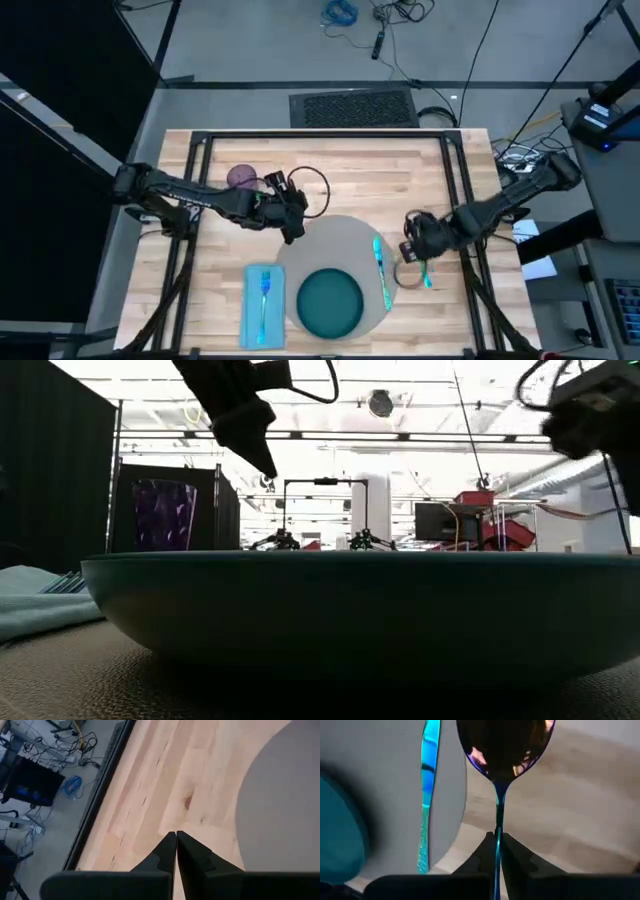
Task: Set table place
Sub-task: Move the iridescent spoon to the bottom right of the table
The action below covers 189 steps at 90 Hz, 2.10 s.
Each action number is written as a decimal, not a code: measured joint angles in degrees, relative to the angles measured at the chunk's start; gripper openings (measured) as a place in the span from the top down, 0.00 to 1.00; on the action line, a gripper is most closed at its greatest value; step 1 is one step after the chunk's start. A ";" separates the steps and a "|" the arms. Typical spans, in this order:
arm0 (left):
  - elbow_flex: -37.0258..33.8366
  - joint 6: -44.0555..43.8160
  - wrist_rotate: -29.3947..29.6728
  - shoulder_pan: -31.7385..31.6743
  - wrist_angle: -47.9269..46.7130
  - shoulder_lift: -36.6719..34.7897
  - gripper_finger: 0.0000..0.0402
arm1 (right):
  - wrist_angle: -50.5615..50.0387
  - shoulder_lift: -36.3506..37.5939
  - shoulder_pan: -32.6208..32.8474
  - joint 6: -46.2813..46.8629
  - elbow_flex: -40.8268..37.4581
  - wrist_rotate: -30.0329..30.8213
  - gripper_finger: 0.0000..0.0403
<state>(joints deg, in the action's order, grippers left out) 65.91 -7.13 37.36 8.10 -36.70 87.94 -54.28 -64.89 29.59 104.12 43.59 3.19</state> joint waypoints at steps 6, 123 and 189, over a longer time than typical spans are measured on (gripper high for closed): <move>0.00 0.04 -0.11 0.89 -0.09 0.00 1.00 | 1.21 -1.75 4.04 6.20 0.00 1.96 1.00; 0.00 0.52 -0.30 5.59 -0.01 0.00 1.00 | 16.01 -20.39 6.03 12.17 0.06 -1.80 1.00; 0.00 0.52 -0.32 5.59 -0.01 0.02 1.00 | 16.19 -20.39 6.01 10.44 0.07 0.10 0.95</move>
<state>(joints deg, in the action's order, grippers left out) 65.91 -6.61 37.04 13.69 -36.71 87.96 -38.09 -85.27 35.59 114.56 43.66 3.29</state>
